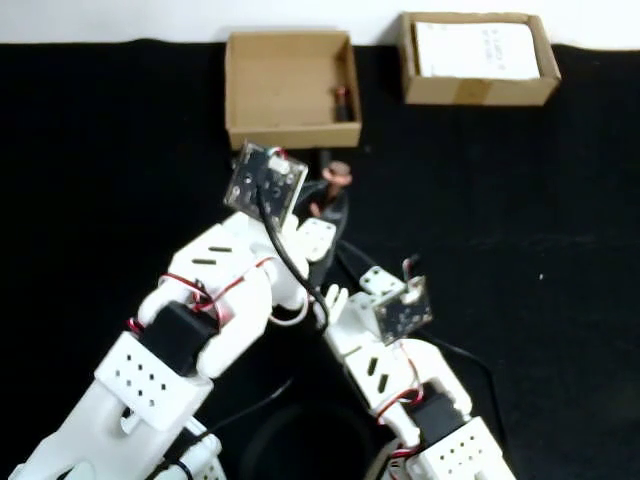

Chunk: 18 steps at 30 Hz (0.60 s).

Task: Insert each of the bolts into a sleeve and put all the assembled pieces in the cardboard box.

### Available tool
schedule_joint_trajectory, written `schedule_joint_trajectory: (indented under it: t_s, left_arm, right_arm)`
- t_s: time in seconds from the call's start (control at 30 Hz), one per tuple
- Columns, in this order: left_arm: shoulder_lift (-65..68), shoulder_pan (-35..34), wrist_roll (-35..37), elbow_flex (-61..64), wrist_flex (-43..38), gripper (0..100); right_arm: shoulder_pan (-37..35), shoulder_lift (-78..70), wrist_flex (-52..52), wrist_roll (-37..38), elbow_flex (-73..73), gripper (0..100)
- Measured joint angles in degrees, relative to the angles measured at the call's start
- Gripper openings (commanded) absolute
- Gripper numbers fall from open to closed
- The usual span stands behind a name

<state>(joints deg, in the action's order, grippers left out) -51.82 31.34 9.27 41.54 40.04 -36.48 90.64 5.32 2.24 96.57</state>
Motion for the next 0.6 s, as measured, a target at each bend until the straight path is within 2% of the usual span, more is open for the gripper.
schedule_joint_trajectory:
  t_s: [0.6]
  left_arm:
    - [2.4, -0.2, 0.0, 0.0, -1.5, 1]
  right_arm:
    - [0.0, 0.0, -0.1, 0.0, 0.0, 0.8]
